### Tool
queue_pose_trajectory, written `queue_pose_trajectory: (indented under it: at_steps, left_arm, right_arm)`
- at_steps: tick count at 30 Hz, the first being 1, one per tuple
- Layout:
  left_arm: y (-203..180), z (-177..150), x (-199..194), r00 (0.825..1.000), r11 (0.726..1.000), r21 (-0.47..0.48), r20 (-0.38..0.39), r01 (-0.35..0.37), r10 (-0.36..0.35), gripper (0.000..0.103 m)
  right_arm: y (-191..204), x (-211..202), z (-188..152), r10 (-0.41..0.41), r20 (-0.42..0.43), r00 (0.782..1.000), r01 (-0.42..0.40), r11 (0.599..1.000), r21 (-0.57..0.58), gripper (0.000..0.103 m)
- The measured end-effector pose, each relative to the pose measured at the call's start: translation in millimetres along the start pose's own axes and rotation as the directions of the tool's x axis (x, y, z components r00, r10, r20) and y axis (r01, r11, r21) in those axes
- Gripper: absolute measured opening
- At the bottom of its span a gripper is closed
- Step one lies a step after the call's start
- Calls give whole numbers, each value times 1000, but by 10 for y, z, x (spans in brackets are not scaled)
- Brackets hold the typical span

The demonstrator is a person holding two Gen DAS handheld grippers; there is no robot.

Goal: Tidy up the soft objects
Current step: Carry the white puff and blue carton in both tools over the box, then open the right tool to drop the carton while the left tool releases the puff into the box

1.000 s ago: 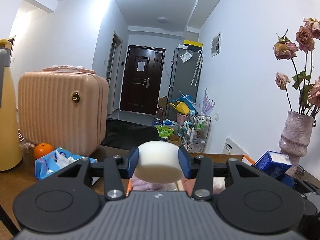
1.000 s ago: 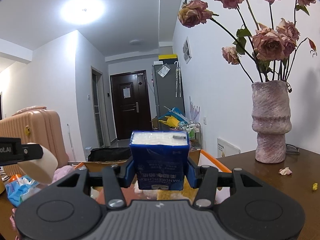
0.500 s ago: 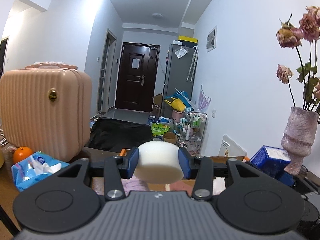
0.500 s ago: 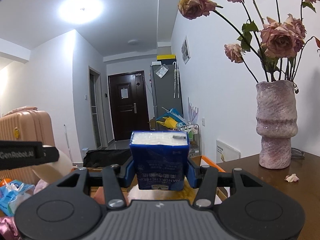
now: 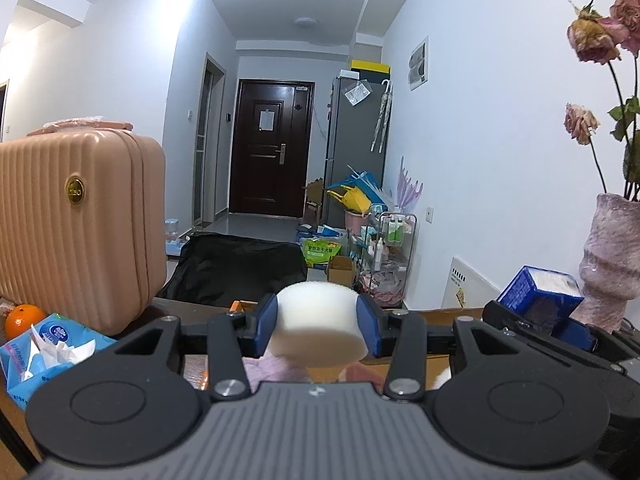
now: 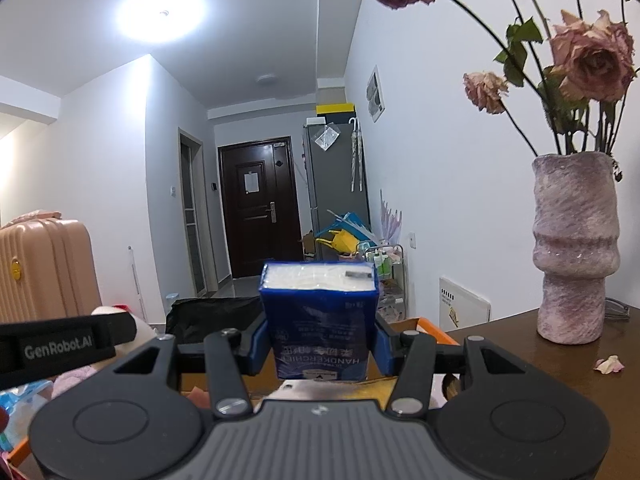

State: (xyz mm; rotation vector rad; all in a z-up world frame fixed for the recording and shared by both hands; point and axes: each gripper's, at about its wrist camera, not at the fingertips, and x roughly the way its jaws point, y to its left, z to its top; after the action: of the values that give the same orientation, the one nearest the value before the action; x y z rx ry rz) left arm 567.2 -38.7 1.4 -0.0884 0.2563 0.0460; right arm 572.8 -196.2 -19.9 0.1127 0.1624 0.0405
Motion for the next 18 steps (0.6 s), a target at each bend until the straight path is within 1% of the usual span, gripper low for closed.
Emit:
queue_pose_trajectory:
  at_steps: [5, 8, 10, 11, 12, 13, 14, 16, 17, 18]
  left_arm:
    - [26, -1, 96, 1000, 1000, 4, -10, -3, 3, 45]
    - [47, -5, 131, 1000, 1000, -2, -24, 5, -5, 49]
    - [75, -17, 140, 999, 1000, -15, -38, 11, -12, 60]
    - [88, -13, 145, 999, 1000, -25, -45, 16, -17, 64]
    - [106, -12, 150, 999, 999, -35, -50, 18, -19, 72]
    - [124, -11, 152, 998, 999, -44, -54, 16, -18, 77]
    - [142, -12, 147, 998, 999, -51, -53, 13, -16, 79]
    - [166, -11, 136, 999, 998, -58, -48, 6, -9, 89]
    - [174, -11, 129, 999, 998, -60, -48, 2, -4, 92]
    - [179, -11, 128, 999, 998, -64, -47, -3, 0, 99]
  right_arm:
    - [39, 96, -10, 13, -14, 1000, -13, 1000, -20, 50]
    - [48, 144, -18, 18, -38, 999, -19, 999, -30, 50]
    - [42, 155, -30, 22, -53, 998, -24, 999, -29, 50]
    - [42, 159, -35, 24, -59, 998, -26, 999, -32, 52]
    - [49, 155, -47, 24, -66, 998, -26, 999, -34, 52]
    - [51, 158, -59, 23, -76, 997, -26, 999, -35, 53]
    - [51, 165, -68, 23, -84, 996, -26, 999, -37, 57]
    - [59, 163, -84, 21, -97, 995, -25, 999, -41, 66]
    - [56, 157, -86, 24, -99, 995, -28, 999, -37, 74]
    - [54, 146, -87, 25, -97, 995, -28, 999, -34, 80]
